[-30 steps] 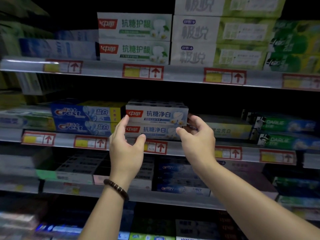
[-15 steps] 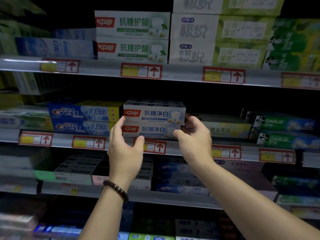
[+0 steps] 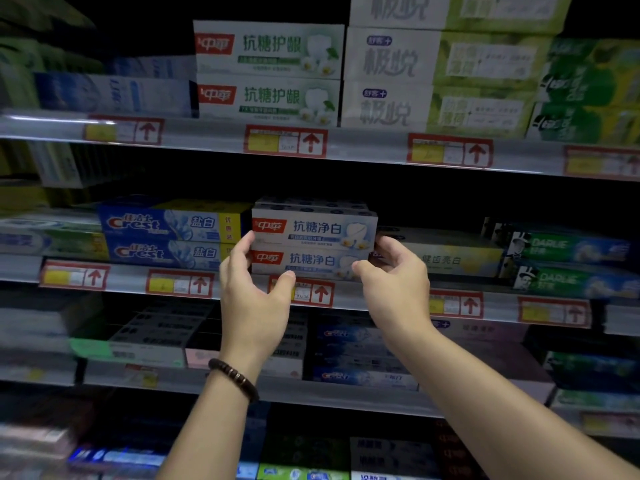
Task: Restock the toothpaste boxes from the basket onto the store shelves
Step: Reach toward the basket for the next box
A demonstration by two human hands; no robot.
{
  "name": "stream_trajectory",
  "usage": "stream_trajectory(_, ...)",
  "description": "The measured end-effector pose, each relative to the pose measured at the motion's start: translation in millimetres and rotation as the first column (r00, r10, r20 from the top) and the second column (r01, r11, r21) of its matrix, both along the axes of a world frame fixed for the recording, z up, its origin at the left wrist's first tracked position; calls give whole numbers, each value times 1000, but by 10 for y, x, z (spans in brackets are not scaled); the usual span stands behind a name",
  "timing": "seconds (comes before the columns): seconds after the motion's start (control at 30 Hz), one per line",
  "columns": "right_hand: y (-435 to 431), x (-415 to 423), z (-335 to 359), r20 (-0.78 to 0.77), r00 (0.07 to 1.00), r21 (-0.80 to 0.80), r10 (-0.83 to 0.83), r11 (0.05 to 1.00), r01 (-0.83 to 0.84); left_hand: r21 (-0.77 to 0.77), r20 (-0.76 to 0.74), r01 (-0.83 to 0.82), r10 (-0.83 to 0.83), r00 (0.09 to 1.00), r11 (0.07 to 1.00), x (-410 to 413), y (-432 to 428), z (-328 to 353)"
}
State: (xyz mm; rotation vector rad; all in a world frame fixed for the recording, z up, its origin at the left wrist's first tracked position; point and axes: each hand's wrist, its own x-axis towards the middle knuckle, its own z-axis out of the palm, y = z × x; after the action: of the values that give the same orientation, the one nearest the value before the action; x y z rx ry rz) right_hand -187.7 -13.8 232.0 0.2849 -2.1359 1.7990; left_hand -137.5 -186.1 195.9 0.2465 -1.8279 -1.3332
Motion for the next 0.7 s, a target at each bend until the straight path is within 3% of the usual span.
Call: stream_trajectory(0.7, 26, 73, 37, 48, 992, 92, 118, 988, -122, -32, 81, 72, -69, 994, 997, -4, -41, 2)
